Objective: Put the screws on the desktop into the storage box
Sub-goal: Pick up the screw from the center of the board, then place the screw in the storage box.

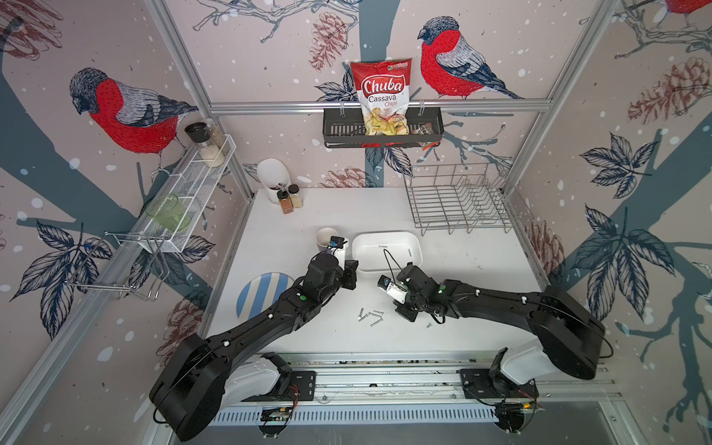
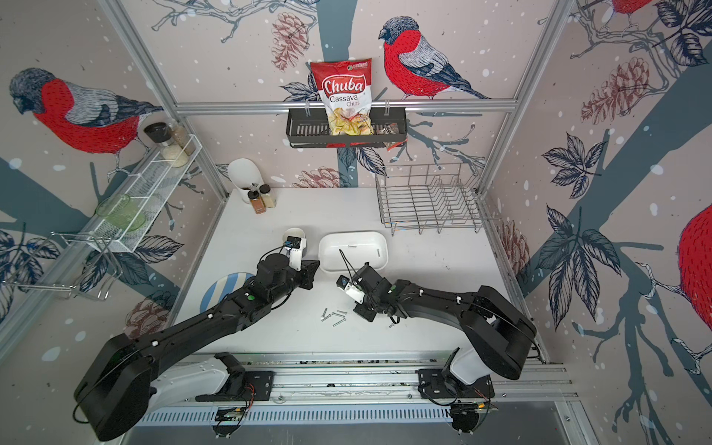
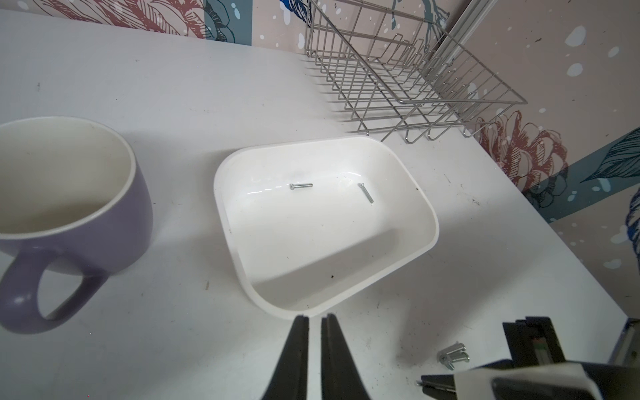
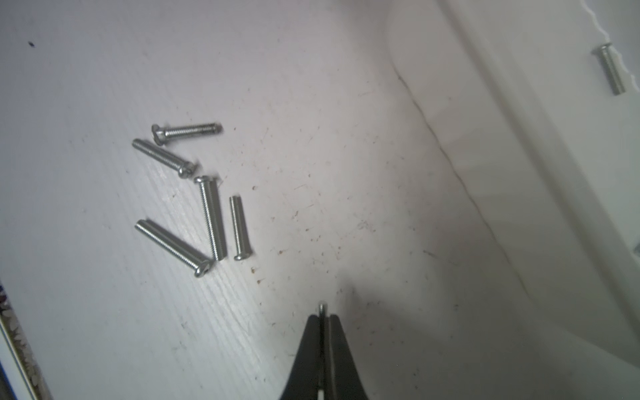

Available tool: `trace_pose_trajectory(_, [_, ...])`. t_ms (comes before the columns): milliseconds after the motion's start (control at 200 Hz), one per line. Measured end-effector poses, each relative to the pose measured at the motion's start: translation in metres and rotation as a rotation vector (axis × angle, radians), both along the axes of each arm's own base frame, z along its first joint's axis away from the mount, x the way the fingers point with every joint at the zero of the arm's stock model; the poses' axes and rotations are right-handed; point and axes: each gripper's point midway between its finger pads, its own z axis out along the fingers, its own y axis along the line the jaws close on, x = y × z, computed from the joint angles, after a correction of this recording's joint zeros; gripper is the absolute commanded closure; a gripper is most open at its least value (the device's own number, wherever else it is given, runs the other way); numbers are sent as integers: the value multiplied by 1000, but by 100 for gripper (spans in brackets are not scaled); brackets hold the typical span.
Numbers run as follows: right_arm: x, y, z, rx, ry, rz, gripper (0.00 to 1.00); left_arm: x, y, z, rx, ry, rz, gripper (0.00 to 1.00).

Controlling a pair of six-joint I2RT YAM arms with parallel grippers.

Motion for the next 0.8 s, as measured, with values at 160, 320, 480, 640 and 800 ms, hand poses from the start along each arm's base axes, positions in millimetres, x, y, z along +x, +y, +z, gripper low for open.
trace_pose_trajectory(160, [35, -8, 39, 131, -12, -138, 100, -20, 3, -5, -43, 15, -33, 76])
trace_pose_trajectory(320, [75, -14, 69, 238, -27, -243, 100, -47, -1, -19, -56, 45, -89, 74])
trace_pose_trajectory(480, [121, -23, 85, 297, -45, -351, 100, -78, -19, -25, -35, 42, -183, 74])
trace_pose_trajectory(640, [153, -32, 72, 257, -65, -445, 100, -100, -23, -48, 27, 76, -229, 70])
trace_pose_trajectory(800, [167, -45, 42, 155, -74, -517, 100, -114, -23, -67, 62, 111, -262, 65])
